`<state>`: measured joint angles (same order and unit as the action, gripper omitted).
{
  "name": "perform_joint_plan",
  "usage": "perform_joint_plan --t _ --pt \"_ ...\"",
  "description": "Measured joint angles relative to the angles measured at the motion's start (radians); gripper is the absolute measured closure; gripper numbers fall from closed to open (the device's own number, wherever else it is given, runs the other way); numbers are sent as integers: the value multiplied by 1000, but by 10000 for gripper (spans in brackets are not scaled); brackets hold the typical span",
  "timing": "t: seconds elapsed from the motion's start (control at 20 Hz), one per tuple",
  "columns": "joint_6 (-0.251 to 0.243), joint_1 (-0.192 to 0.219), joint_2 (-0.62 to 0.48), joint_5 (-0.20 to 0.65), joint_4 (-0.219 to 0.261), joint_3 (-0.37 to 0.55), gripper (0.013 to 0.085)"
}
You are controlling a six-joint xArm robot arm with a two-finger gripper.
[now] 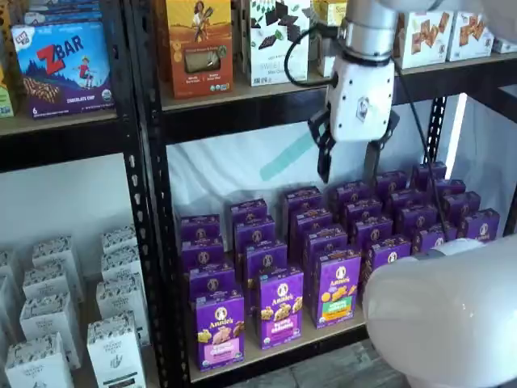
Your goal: Pick up the purple box with a pink patch in the middle, on the bottom shelf, the first box from the left
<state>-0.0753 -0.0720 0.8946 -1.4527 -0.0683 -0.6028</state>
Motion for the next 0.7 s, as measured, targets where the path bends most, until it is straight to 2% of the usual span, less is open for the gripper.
perform_joint_plan --t 0.4,0.7 --pt "-20 -29 -16 180 4 149 130" --pt "-44 -57 -47 307 15 225 130"
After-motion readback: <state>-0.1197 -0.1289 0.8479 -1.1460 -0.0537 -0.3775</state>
